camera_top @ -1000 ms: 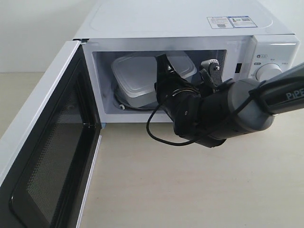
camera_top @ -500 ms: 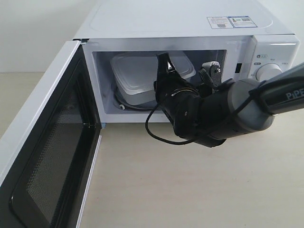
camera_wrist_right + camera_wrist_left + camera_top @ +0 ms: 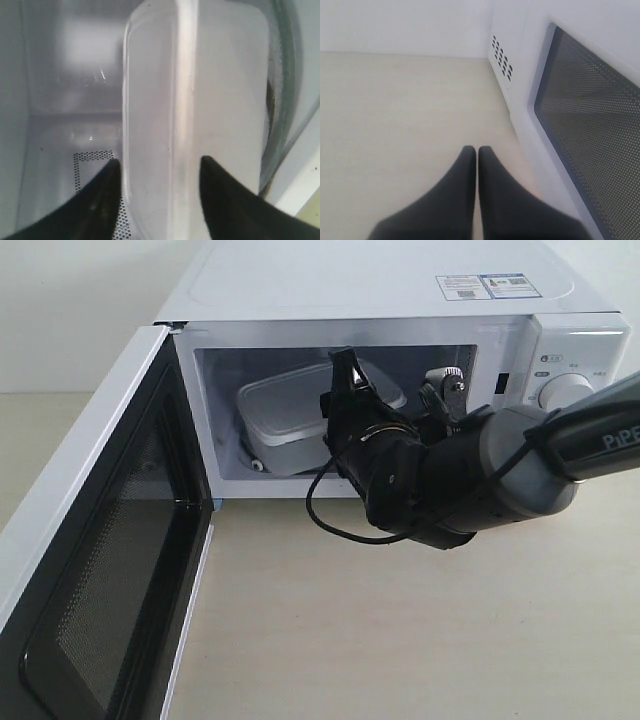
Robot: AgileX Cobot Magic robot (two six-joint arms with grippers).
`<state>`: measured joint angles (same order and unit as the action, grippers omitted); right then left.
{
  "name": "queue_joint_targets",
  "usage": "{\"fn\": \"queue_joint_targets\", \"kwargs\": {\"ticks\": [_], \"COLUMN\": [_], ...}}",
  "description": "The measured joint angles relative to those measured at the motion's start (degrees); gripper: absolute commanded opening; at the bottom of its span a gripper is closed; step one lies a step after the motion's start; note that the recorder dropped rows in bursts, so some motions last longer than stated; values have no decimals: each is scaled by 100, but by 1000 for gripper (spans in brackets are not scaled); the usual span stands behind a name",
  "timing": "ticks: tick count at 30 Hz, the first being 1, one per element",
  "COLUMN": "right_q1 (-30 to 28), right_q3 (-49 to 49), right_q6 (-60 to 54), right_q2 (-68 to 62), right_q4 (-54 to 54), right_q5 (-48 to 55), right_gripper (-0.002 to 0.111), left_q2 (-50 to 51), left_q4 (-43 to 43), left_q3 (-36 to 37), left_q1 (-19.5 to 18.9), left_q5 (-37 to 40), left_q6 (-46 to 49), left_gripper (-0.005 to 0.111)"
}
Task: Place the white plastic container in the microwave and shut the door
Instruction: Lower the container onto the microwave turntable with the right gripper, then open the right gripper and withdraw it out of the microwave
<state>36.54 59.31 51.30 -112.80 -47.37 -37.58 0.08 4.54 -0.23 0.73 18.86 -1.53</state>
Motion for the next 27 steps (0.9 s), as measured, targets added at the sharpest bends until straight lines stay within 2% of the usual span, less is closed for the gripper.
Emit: {"fn": "queue_joint_targets", "kwargs": {"ticks": [13, 18, 27], "right_q1": [0, 0, 0], "right_q3": [0, -12, -562], "right_q6": [-12, -24, -208], "right_q2": [0, 107, 547], "right_q4": [-25, -1, -1], "right_q5": [-18, 300, 383], "right_gripper": [54, 54, 54], "left_q2": [0, 0, 0], "left_q4": [0, 0, 0], "left_q3": [0, 0, 0], "left_q1": [0, 0, 0], "left_q5": [0, 0, 0], "left_q6": [0, 0, 0], "left_gripper": [4, 4, 4]}}
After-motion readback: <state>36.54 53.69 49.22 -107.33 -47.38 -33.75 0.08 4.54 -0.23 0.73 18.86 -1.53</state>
